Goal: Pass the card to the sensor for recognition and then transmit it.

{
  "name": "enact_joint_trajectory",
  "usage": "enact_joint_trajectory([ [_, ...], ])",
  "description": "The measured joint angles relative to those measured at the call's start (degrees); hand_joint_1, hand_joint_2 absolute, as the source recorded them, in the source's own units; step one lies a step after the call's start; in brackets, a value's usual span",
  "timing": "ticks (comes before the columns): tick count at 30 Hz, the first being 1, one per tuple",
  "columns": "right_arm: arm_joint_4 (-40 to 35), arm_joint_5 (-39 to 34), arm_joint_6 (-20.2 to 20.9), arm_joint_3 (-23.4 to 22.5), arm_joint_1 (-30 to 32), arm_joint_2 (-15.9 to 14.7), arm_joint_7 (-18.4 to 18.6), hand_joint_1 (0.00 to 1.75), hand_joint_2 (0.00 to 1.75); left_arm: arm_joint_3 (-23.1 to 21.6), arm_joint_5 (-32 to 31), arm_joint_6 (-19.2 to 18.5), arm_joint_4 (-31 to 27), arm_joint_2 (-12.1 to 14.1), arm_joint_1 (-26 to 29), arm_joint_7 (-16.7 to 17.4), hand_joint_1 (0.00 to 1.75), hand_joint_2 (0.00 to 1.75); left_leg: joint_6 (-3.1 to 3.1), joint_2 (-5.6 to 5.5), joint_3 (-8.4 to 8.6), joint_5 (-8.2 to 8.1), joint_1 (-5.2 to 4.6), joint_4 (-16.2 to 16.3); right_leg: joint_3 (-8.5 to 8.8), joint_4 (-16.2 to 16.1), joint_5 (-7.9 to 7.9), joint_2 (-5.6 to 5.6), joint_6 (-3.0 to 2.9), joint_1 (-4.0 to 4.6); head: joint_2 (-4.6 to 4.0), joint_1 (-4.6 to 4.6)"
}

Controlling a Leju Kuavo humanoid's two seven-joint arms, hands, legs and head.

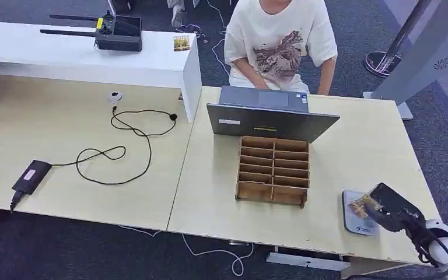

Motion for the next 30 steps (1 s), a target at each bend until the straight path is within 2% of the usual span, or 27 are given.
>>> enact_joint_trajectory([
  [15,-2.8,1.4,-2.3,-2.5,4.4,-2.2,0.9,1.75,1.75,0.0,-0.9,0.0,0.0,0.1,0.2,-0.8,0.0,0.0,0.05,-0.01,0.0,-0.05,-0.01,0.0,0.01,0.0,-0.03,-0.01,0.04,-0.01,0.0,0.0],
  [30,-3.8,1.8,-1.9,-3.8,6.4,-2.9,0.5,1.75,1.75,0.0,-1.2,-0.2,0.0,0.2,0.4,-1.2,0.0,0.0,0.05,0.01,0.03,-0.06,-0.01,0.0,0.02,0.0,-0.03,0.0,0.05,-0.01,0.0,0.0],
])
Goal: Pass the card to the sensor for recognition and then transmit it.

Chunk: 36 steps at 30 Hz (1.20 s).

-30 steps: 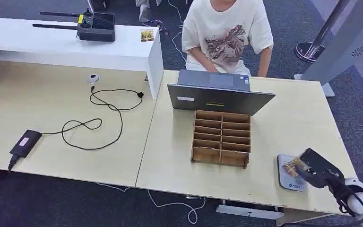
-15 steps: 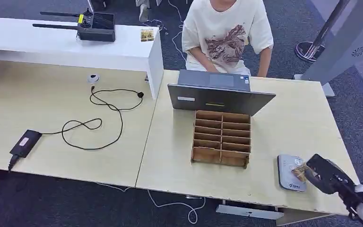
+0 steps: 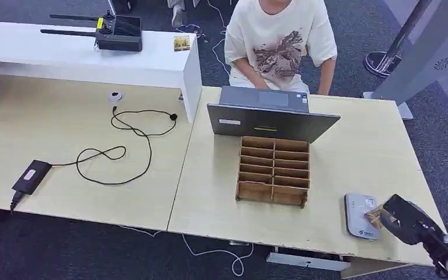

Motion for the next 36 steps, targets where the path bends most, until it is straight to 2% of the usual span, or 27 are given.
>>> enact_joint_trajectory([
  [22,1.7,2.6,0.2,1.0,-1.6,0.7,-2.1,1.75,1.75,0.0,0.0,0.2,0.0,0.0,0.0,-0.1,0.0,0.0,0.0,0.0,0.01,0.0,0.0,0.0,0.03,0.0,0.0,0.0,0.0,0.0,0.0,0.0],
  [36,5.0,4.1,0.2,2.7,-4.8,1.3,-3.2,1.75,1.75,0.0,0.0,0.7,0.0,-0.1,0.1,-0.2,0.0,0.0,0.0,0.0,0.03,0.0,0.0,0.0,0.06,0.0,0.0,0.0,0.0,0.0,0.0,0.0],
])
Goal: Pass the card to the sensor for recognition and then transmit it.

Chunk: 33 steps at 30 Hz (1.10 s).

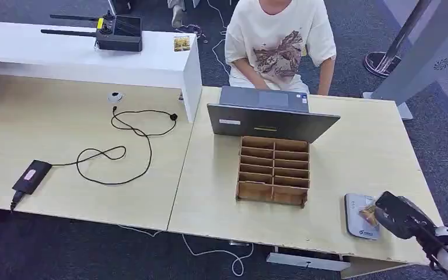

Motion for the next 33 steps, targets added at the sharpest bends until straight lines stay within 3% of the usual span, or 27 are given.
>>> enact_joint_trajectory([
  [13,2.5,4.4,-3.0,2.8,-2.8,1.2,1.9,1.75,1.75,0.0,-0.4,-0.1,0.0,0.0,0.0,0.2,0.0,0.0,0.0,0.02,0.15,0.0,0.0,0.0,0.14,0.0,0.0,0.01,0.0,0.0,0.02,0.0],
  [33,2.8,5.6,-2.0,5.7,-3.6,1.8,2.5,1.75,1.75,0.0,-1.0,-0.8,0.0,0.0,0.0,0.2,0.0,0.0,0.06,0.05,0.49,-0.05,0.01,0.0,0.51,-0.1,-0.03,0.02,0.0,0.01,0.0,0.0],
])
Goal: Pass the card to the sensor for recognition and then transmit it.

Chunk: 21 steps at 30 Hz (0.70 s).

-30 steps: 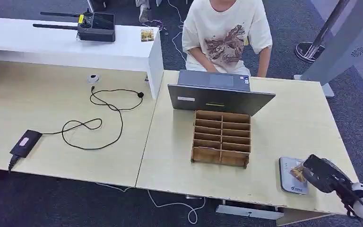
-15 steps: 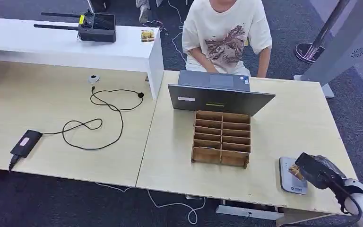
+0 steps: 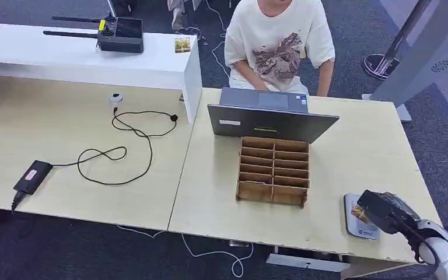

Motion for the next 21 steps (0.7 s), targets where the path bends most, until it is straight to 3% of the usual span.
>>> enact_joint_trajectory([
  [10,-0.5,-4.7,-2.7,-0.3,-0.1,0.0,-3.4,1.75,1.75,0.0,0.0,0.0,0.0,0.0,0.0,-0.1,0.0,0.0,0.0,-0.04,-0.02,0.0,-0.01,0.0,0.01,0.0,0.01,-0.01,0.0,-0.01,0.0,0.0],
  [21,-7.2,-6.8,-8.5,-6.2,0.8,1.7,-7.3,1.75,1.75,1.0,0.3,0.4,0.0,-0.2,0.0,-0.2,0.0,0.0,0.0,-0.06,-0.1,0.0,0.0,0.0,-0.04,0.0,-0.03,-0.03,0.02,0.0,0.0,-0.02],
])
